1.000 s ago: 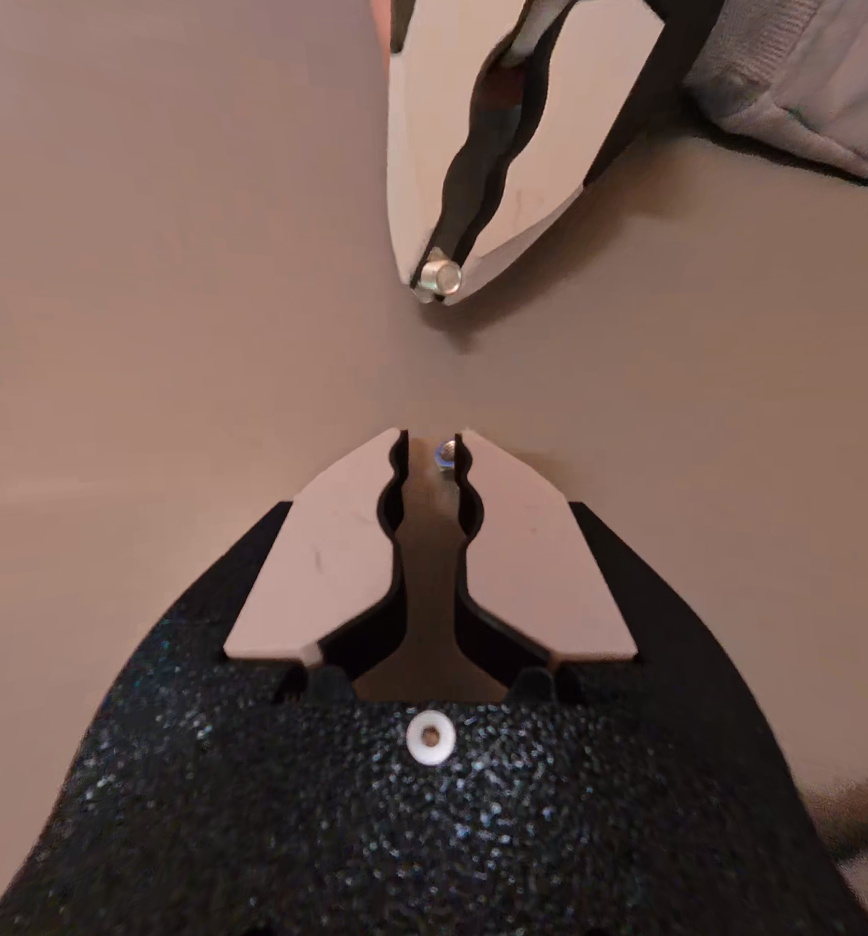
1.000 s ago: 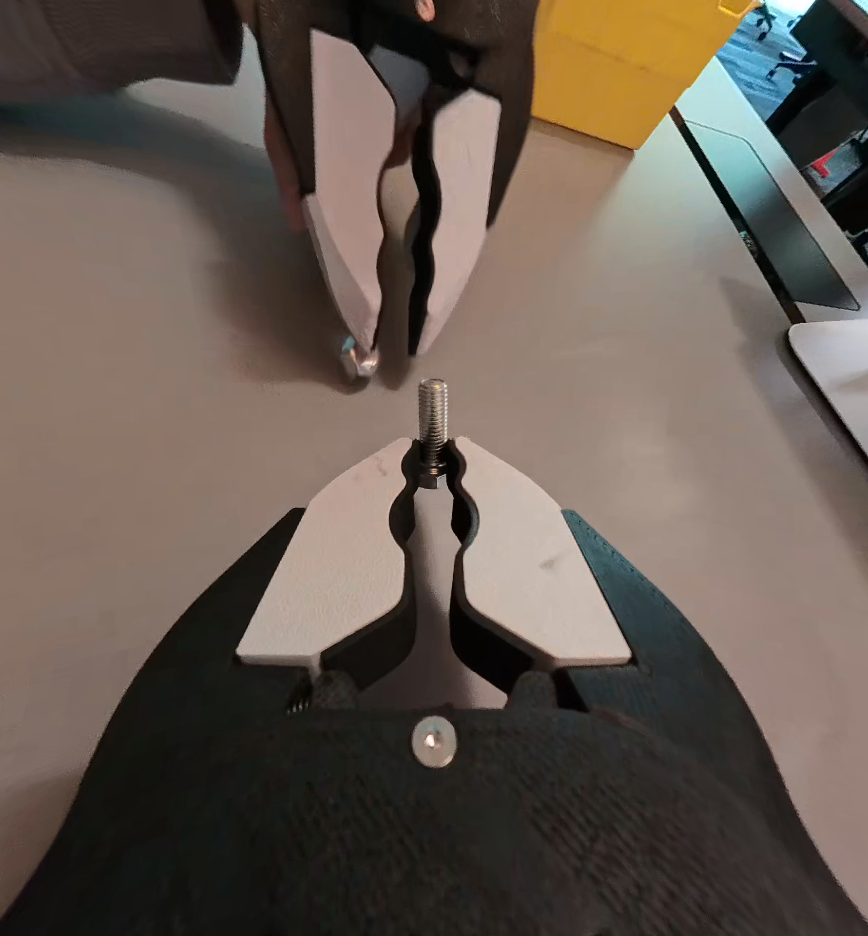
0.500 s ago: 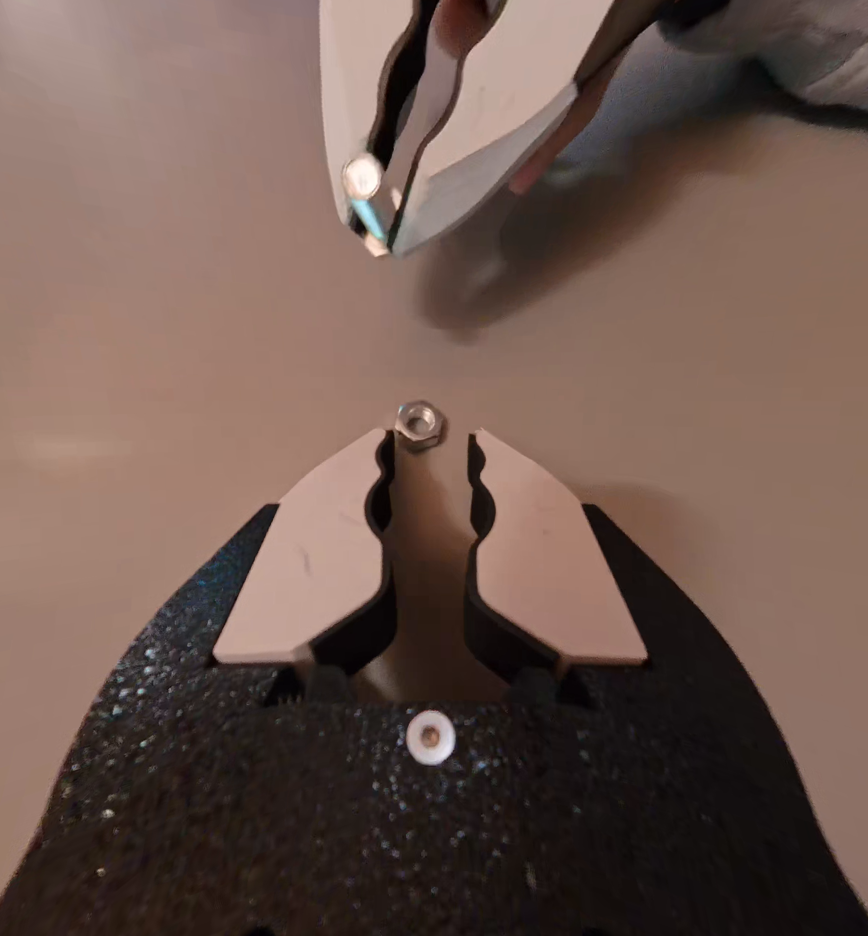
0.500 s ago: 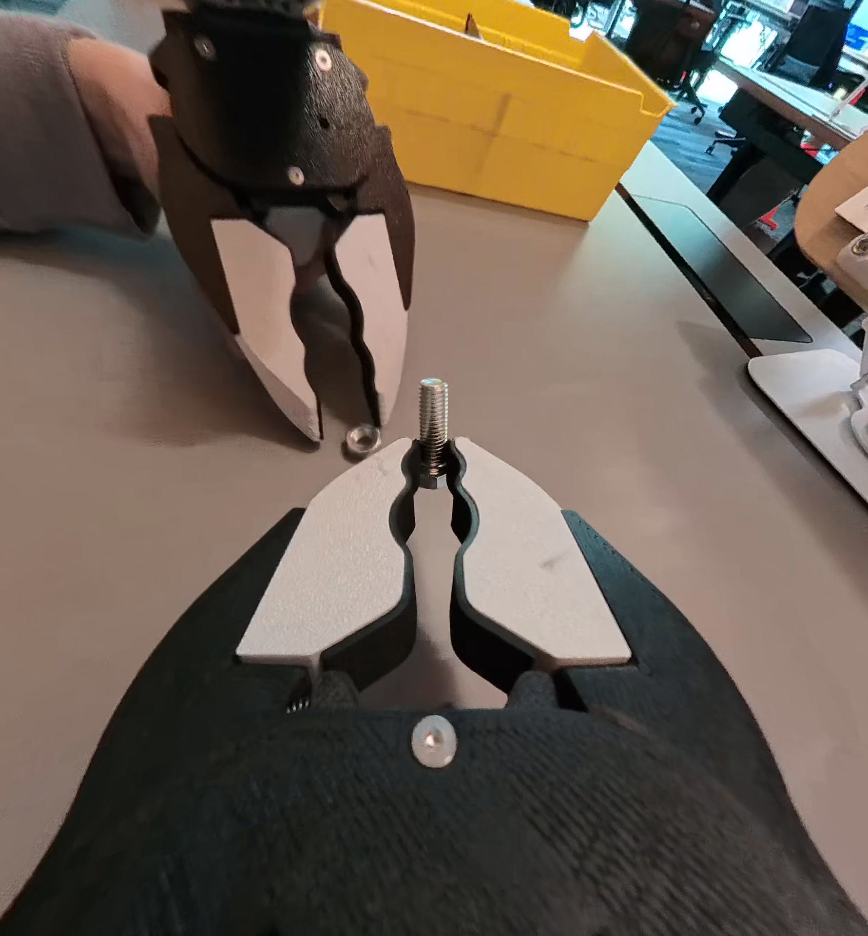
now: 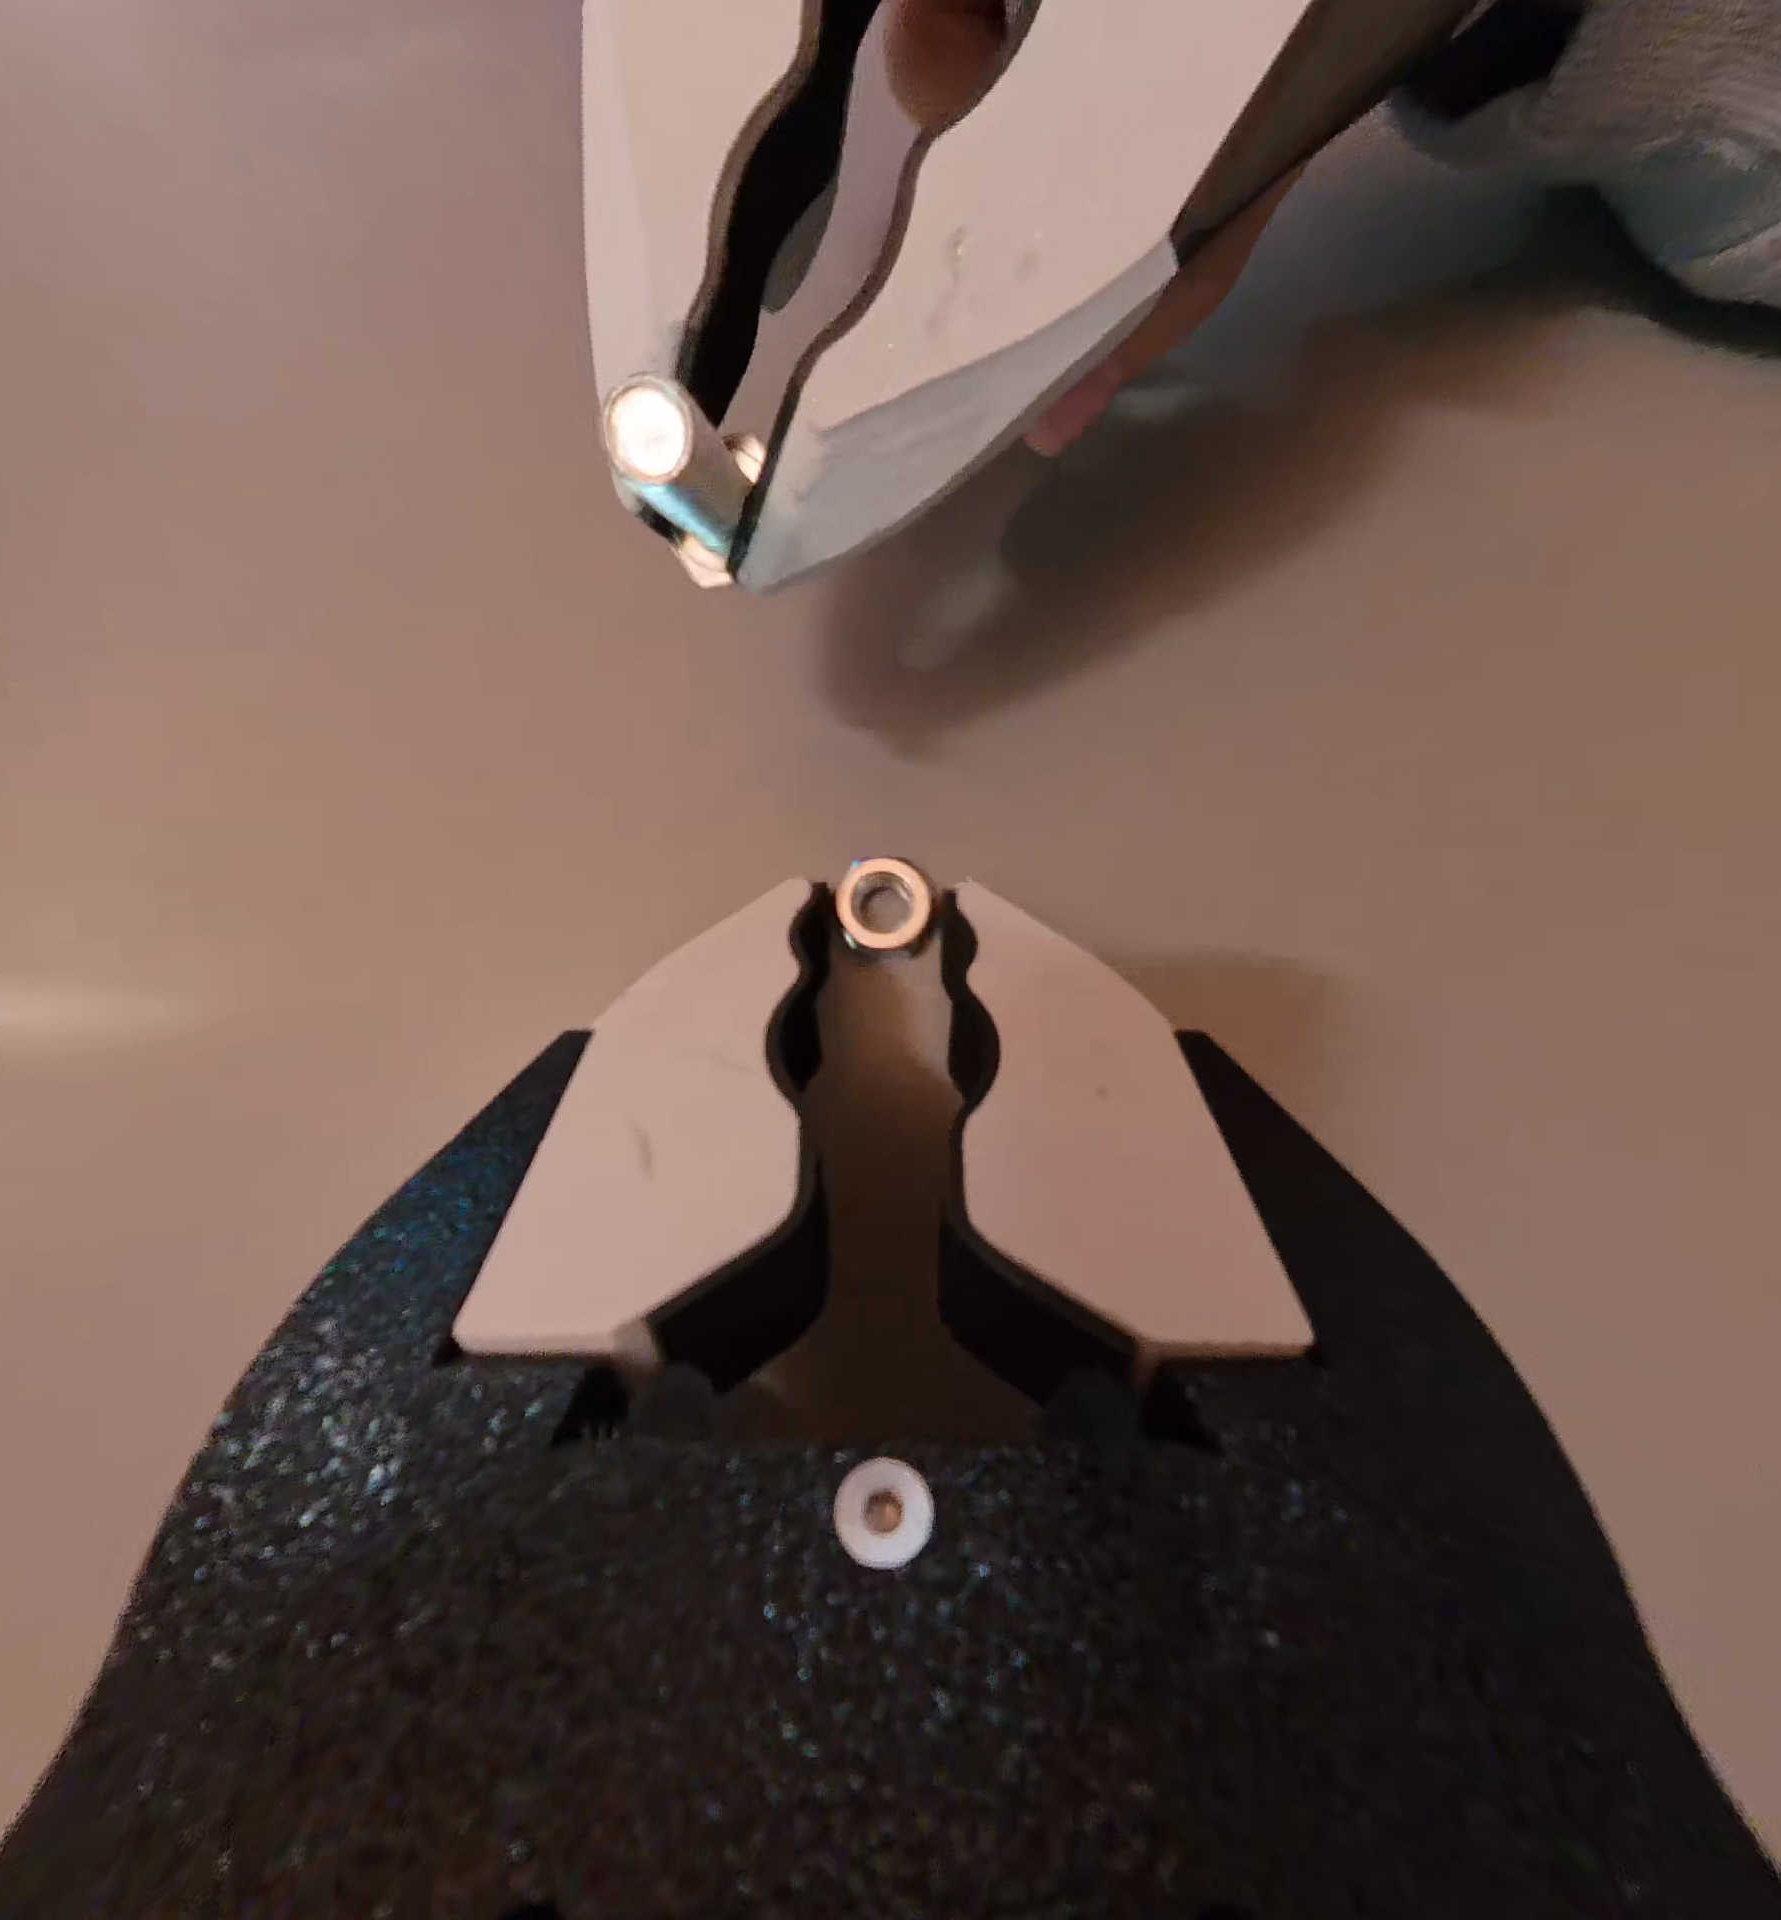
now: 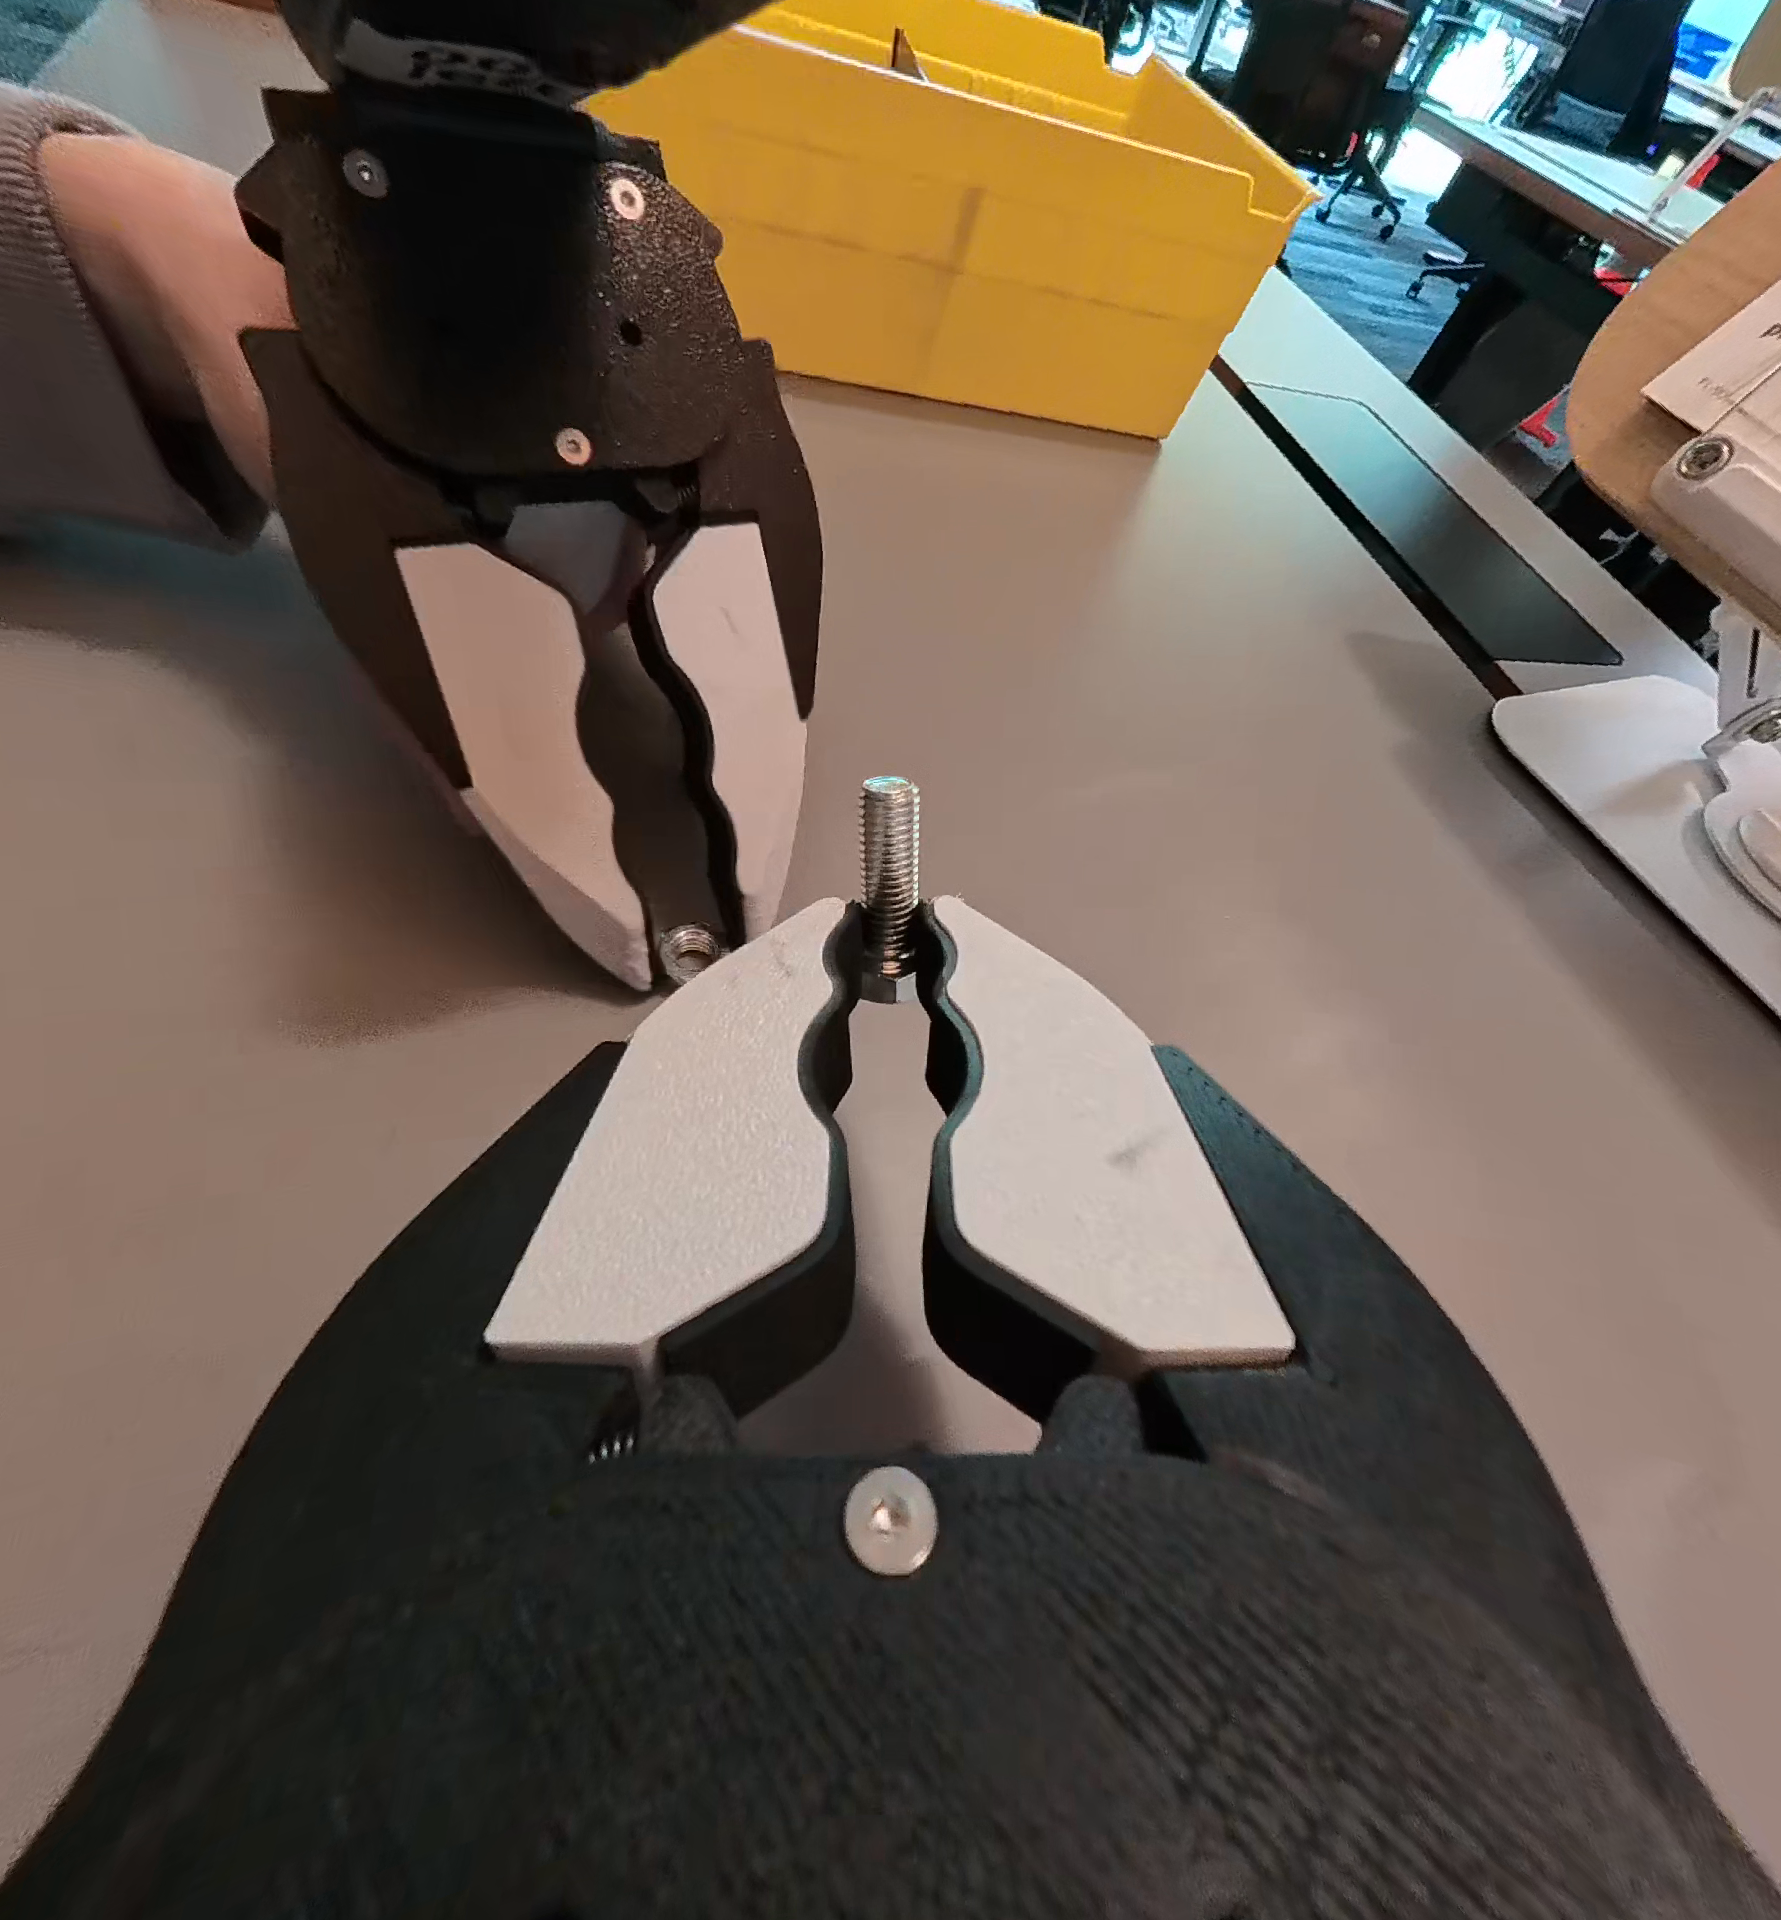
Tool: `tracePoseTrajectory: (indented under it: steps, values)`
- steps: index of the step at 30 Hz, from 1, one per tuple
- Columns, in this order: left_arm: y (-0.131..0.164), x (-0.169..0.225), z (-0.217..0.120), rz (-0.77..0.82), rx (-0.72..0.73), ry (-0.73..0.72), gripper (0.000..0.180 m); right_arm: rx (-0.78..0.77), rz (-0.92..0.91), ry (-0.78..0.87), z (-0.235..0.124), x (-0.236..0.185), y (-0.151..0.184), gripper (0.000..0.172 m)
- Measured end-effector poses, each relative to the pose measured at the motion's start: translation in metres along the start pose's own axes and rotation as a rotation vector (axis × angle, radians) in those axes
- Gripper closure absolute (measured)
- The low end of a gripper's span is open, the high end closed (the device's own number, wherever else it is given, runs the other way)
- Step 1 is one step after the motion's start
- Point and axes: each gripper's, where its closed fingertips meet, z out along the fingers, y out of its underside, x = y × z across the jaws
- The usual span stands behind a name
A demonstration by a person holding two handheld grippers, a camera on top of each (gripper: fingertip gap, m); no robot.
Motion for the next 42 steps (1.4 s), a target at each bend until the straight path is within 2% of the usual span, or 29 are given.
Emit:
tracePoseTrajectory:
  steps: [6,12,17,23,36,42]
  values:
    - [-0.007,-0.008,-0.008,0.014,0.047,-0.049,0.162,0.006,0.004,0.0,0.001,0.0,-0.001,0.163]
    - [-0.077,-0.026,-0.074,-0.001,0.255,-0.069,0.162,0.136,0.128,0.02,0.001,0.004,-0.02,0.163]
    - [-0.107,-0.026,-0.089,0.034,0.225,-0.069,0.162,0.276,0.206,0.039,-0.005,0.01,-0.038,0.163]
    - [-0.106,-0.024,-0.075,0.055,0.134,-0.053,0.162,0.316,0.168,0.076,-0.011,0.012,-0.048,0.163]
    - [-0.097,-0.022,-0.074,0.073,0.051,-0.037,0.162,0.255,0.089,0.092,-0.006,0.007,-0.044,0.163]
    - [-0.088,-0.022,-0.071,0.115,-0.086,-0.072,0.162,0.198,0.043,0.103,-0.001,0.005,-0.038,0.163]
